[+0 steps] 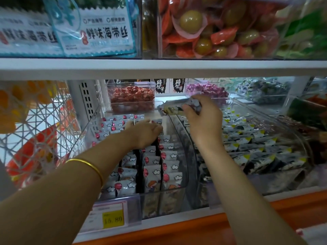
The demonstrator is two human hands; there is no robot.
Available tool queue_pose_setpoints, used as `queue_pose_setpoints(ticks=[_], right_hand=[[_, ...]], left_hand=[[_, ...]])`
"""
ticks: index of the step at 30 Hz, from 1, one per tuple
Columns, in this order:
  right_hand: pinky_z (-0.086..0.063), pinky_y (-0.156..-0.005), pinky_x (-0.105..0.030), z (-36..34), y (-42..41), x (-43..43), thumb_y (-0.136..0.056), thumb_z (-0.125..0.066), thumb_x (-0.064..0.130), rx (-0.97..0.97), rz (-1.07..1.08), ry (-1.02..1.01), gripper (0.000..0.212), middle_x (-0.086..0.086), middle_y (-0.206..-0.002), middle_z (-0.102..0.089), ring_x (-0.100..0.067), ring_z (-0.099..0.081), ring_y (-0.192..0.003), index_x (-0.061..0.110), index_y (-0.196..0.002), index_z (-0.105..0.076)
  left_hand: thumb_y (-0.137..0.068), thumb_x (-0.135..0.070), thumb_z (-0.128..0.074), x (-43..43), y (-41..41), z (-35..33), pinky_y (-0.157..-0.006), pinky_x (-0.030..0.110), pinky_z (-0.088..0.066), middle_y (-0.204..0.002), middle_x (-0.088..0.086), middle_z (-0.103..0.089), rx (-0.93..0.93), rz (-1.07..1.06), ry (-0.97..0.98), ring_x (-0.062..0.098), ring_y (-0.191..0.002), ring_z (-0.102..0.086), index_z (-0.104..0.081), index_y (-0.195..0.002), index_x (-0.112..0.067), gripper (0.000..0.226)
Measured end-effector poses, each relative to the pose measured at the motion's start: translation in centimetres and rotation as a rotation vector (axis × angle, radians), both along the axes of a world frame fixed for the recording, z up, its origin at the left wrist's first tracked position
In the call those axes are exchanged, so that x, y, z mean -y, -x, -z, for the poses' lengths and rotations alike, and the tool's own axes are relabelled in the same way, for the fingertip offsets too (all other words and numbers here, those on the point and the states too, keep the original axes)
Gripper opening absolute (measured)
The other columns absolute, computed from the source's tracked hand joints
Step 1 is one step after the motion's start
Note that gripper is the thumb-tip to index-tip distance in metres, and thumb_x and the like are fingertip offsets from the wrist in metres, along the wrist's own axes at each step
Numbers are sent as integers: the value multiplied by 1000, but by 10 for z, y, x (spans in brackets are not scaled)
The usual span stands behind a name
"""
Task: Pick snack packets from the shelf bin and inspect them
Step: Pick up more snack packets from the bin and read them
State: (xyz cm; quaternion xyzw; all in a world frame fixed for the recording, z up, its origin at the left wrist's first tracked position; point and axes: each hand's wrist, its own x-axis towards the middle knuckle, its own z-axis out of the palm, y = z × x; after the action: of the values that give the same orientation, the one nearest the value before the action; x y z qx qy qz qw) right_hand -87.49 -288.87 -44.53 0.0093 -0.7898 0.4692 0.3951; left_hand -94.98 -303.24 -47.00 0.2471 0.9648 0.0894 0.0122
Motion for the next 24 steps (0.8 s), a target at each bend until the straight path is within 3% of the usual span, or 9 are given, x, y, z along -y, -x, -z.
queue_pose_setpoints(ticks=[3,7,11,14,16,17,20,24], right_hand=[[-36,-62,-12,-15,26,3,-89,-58,5,15,-35,-302,5,-2,-82,-59,-9,-52,-74,8,-86,-60],[-40,-73,-25,-21,68,11,-93,-52,10,185,15,-655,17,-14,-105,-62,-23,-57,-93,4,-108,-57],[-47,-88,-36,-18,94,21,-88,-58,10,317,31,-959,20,-15,-112,-60,-30,-56,-106,6,-107,-61],[-40,-93,-38,-17,102,25,-84,-67,22,392,7,-1063,25,-11,-118,-57,-28,-46,-116,11,-107,-63],[-37,-94,-39,-15,106,27,-83,-67,23,421,-12,-1095,25,-10,-118,-57,-27,-44,-118,12,-106,-64],[-36,-95,-39,-14,107,27,-84,-66,22,439,-24,-1094,25,-10,-119,-56,-27,-44,-117,13,-108,-63],[-38,-95,-37,-11,111,28,-88,-61,12,503,-45,-1067,25,-12,-122,-51,-28,-49,-111,16,-113,-59],[-38,-95,-38,-9,112,26,-92,-50,9,575,-39,-1096,27,-14,-126,-44,-33,-48,-108,19,-115,-59]], left_hand=[[-101,-40,-13,2,-1,2,-112,49,-2,-151,1,-33,6,13,-13,15,-144,-11,-48,-133,-24,50],[-101,-39,-13,2,-2,0,-112,50,-2,-153,1,-28,17,18,5,16,-145,-9,-44,-136,-25,49],[-101,-39,-16,4,-5,-1,-113,51,-2,-152,1,-31,1,34,-20,17,-144,-12,-43,-136,-26,47],[-100,-38,-21,6,-9,-4,-111,55,-11,-133,3,-50,-105,34,-44,23,-135,-31,-53,-121,-21,43],[-99,-40,-20,9,-13,-3,-110,57,-11,-133,2,-50,-135,31,3,22,-133,-32,-53,-118,-18,44],[-99,-42,-18,10,-15,0,-110,57,-10,-136,2,-47,-121,34,32,21,-135,-30,-51,-118,-17,45],[-98,-47,-14,11,-17,8,-112,56,-2,-152,-1,-30,-63,30,65,16,-142,-17,-32,-142,-20,55],[-98,-49,-11,11,-14,11,-113,55,5,-158,-4,-12,-16,22,68,13,-145,-5,-13,-149,-25,56]])
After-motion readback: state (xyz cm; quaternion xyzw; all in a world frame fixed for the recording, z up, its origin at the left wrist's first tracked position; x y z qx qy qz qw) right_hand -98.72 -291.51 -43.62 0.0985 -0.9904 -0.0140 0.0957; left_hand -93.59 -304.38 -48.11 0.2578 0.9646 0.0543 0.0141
